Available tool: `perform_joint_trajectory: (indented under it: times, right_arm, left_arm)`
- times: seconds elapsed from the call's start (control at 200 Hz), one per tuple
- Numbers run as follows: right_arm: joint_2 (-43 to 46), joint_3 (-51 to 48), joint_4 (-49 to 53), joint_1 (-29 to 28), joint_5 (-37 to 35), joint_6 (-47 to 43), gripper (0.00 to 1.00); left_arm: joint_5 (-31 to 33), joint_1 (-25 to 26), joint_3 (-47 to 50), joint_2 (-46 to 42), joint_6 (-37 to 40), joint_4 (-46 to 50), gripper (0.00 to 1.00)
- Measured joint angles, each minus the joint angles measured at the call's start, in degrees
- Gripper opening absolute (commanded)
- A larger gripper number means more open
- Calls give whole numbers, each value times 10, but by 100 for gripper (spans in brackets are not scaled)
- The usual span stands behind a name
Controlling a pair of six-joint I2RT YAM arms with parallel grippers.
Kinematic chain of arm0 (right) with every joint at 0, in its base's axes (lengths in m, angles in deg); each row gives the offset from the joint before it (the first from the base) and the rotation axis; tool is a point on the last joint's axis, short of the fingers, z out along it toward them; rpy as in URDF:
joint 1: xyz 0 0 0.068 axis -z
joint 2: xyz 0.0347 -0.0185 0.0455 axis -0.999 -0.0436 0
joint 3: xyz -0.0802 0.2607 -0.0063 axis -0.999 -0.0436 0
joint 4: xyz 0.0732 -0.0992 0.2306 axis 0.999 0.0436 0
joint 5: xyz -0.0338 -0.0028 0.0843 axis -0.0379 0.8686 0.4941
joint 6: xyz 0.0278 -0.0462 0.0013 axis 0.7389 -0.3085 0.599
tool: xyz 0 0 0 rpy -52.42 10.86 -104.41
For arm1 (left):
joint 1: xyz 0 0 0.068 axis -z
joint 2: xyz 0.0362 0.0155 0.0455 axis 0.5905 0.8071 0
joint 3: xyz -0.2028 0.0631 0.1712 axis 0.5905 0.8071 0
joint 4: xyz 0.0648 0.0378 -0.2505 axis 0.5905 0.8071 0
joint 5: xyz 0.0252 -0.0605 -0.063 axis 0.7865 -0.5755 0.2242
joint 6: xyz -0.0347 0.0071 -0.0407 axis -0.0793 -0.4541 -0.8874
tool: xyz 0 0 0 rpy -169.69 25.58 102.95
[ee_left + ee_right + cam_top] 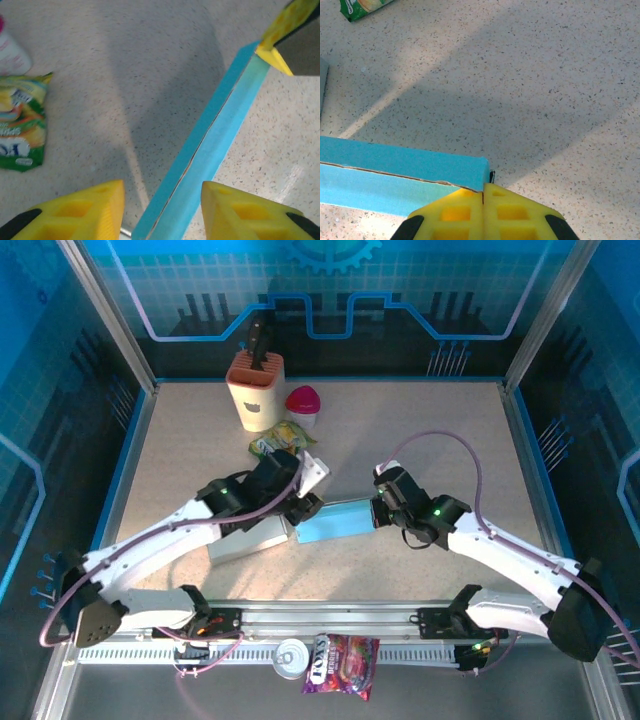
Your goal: Fold the paper box
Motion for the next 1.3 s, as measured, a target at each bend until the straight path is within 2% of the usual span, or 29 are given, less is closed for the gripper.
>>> perform_joint_trajectory:
  times: [0.18, 0.36, 0.575, 0.825, 1.025, 1.141, 1.301]
  right_arm:
    - [-6, 9, 9, 0, 0, 8, 0]
    - [-6, 10, 14, 0, 0, 13, 0]
    - [-5, 13, 23, 0, 2, 15, 0]
    - [-3, 13, 28, 0, 3, 15, 0]
    - [-2, 13, 30, -1, 3, 15, 0]
    - [-2, 13, 31, -1, 3, 15, 0]
    - [-1, 14, 32, -1, 3, 15, 0]
  left_arm:
    - [29, 0, 6, -28, -109, 84, 43]
    - [49, -4, 18, -7, -151, 126, 43]
    - [52, -15, 19, 23, -160, 127, 38]
    - [48, -20, 19, 38, -165, 118, 19]
    - [41, -20, 19, 47, -165, 110, 18]
    - [42, -20, 17, 47, -161, 108, 29]
    - [42, -20, 15, 52, -153, 106, 24]
